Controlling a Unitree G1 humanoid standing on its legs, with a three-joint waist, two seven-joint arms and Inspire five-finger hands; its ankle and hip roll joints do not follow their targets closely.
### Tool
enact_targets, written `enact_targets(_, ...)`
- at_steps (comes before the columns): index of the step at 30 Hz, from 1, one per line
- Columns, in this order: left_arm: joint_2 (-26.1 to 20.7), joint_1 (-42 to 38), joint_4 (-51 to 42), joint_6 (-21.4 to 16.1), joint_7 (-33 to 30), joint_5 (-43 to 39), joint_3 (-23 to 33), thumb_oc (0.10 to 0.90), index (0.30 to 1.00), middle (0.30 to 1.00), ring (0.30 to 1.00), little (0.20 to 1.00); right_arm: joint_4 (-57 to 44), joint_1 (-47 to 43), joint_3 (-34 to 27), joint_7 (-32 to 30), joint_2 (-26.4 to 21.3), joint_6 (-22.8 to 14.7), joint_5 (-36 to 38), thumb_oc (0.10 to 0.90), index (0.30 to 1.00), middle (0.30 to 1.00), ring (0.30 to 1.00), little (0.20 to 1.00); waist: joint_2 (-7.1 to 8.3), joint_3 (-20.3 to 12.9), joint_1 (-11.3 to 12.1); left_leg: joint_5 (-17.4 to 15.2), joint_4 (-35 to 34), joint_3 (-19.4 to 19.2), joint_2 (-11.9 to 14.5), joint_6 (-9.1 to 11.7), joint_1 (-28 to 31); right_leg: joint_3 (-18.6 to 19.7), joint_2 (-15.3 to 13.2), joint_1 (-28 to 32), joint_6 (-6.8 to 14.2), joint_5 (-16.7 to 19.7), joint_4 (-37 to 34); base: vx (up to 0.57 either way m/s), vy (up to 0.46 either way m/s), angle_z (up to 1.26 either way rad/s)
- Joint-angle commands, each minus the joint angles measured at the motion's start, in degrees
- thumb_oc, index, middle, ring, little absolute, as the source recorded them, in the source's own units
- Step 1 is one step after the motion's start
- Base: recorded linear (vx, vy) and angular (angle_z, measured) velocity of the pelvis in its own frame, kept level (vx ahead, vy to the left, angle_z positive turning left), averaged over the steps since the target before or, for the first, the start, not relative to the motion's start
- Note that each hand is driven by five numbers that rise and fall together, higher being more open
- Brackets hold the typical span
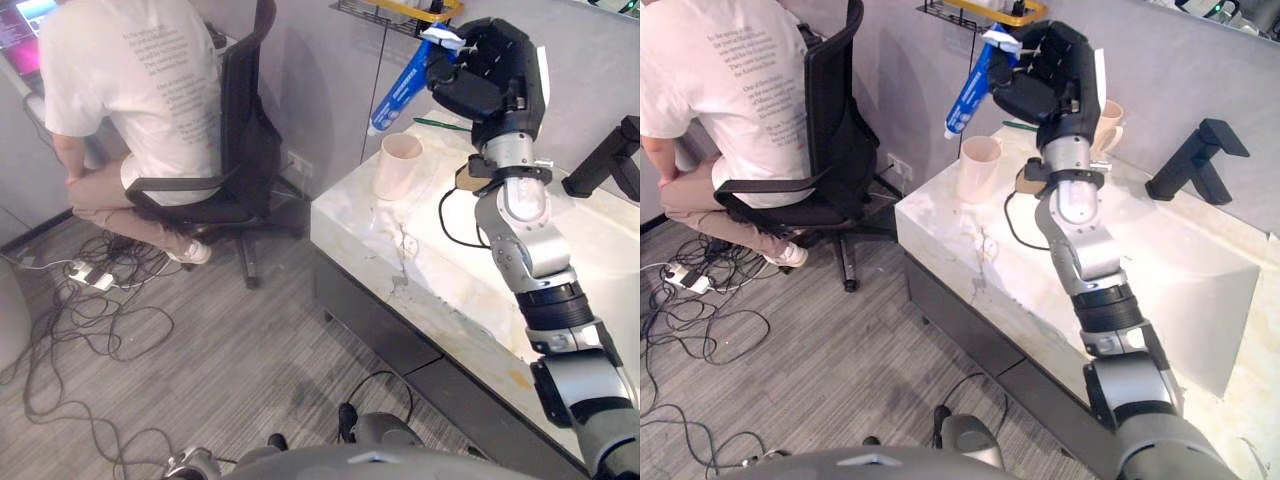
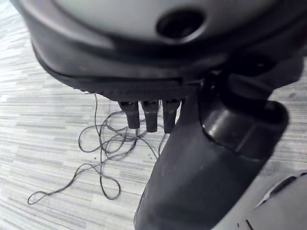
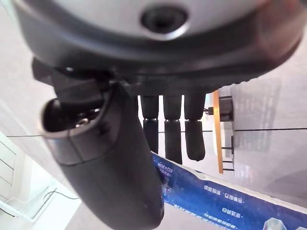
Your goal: Organize the bathroom.
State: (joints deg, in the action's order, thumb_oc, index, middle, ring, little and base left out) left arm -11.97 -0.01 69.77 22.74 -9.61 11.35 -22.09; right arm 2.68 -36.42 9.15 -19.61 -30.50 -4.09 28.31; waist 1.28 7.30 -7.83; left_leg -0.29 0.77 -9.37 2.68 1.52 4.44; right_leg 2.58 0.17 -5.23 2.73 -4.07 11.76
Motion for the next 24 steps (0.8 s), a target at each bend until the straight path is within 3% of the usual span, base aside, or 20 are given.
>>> enact_targets(1, -5.21, 0.37, 3.46, 2.85, -5.13, -1.92, 0.43, 0.800, 0.900, 0.900, 0.900, 0.900, -3.18, -6.35, -4.78, -1.59, 0.35, -5.33, -1.65, 0.400, 0.300, 0.300, 0.300, 0.300, 3.38, -3.43, 0.34, -5.76, 6.14, -1.45, -1.48, -2.84, 0.42, 8.70, -1.07, 1.32, 2.85, 9.60, -9.14, 0.00, 0.000, 0.00)
enact_targets(24, -5.69, -1.09, 3.58, 2.73, -5.51, -2.16, 0.41, 0.800, 0.900, 0.900, 0.900, 0.900, 0.20, -5.99, -2.71, -2.50, 3.36, -6.55, -5.47, 0.400, 0.300, 0.300, 0.300, 0.300, 2.57, -1.41, 1.13, -5.29, 6.86, -1.02, -1.99, -3.12, -1.00, 9.08, -1.05, 1.60, 2.77, 9.81, -9.59, 0.00, 0.000, 0.00)
